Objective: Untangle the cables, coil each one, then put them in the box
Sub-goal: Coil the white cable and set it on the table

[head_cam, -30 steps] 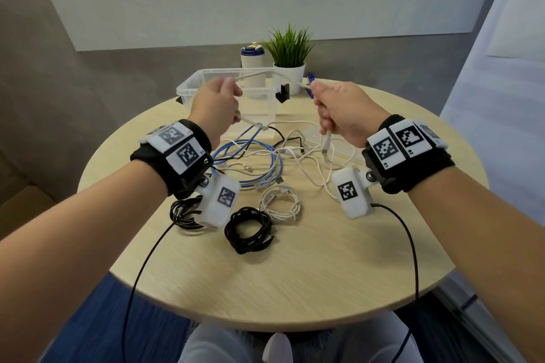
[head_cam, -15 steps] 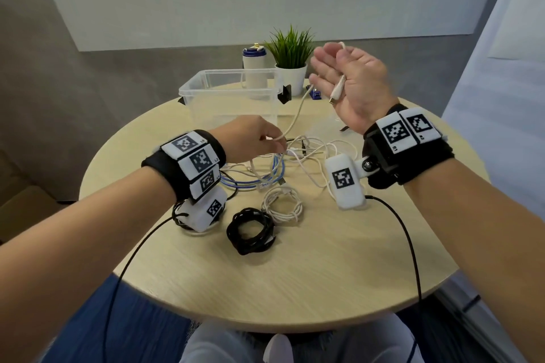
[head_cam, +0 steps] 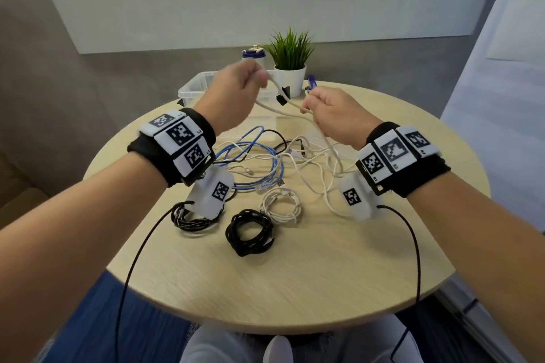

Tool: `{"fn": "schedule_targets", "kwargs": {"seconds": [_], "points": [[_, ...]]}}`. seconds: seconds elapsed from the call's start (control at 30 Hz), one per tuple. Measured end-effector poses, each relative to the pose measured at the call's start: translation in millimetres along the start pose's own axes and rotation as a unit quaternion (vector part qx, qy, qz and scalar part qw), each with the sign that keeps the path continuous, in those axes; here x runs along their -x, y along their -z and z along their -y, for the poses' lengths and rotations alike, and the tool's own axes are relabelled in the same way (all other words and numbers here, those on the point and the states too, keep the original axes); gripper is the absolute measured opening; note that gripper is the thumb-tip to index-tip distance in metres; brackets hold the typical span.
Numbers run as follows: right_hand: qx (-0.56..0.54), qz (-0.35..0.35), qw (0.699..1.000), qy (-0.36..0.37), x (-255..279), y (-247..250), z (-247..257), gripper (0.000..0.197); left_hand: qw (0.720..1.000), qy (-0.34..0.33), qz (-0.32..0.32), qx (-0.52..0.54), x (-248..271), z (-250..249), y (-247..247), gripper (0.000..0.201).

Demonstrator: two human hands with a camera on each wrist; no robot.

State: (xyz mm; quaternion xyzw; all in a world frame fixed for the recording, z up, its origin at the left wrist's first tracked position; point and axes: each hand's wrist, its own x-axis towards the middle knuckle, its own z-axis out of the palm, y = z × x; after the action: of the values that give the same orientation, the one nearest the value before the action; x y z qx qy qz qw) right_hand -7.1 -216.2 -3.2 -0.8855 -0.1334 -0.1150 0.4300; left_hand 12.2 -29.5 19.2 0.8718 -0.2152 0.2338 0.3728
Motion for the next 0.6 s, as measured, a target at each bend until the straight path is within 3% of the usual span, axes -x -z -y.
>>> {"fn": "schedule_targets", "kwargs": {"seconds": [0.13, 0.2, 0.27, 0.33, 0.4, 0.6], "points": [[-0.028, 0.031, 0.999, 0.028, 0, 2, -2, 0.038, 0.996, 0.018, -0.091, 0.013, -10, 1, 4, 0.016], [-0.001, 0.050, 0.998, 0.049, 3, 3, -1, 0.040, 0.993, 0.038, -0.106, 0.033, -12, 2, 3, 0.017], [-0.059, 0.047, 0.996, 0.056, 5, 4, 2, 0.044, 0.992, 0.059, -0.103, 0.054, -10, 3, 0, 0.017], [-0.207, 0.043, 0.977, 0.038, 4, 7, 8, 0.045, 0.994, 0.077, -0.069, 0.043, -5, 4, -4, 0.019], [-0.333, 0.028, 0.942, 0.025, 1, 10, 13, 0.043, 0.996, 0.085, 0.005, 0.010, 2, 7, -12, 0.022], [-0.513, -0.001, 0.859, -0.009, -3, 13, 24, 0.036, 0.976, 0.008, 0.198, -0.089, 29, -1, -38, 0.023]]}}
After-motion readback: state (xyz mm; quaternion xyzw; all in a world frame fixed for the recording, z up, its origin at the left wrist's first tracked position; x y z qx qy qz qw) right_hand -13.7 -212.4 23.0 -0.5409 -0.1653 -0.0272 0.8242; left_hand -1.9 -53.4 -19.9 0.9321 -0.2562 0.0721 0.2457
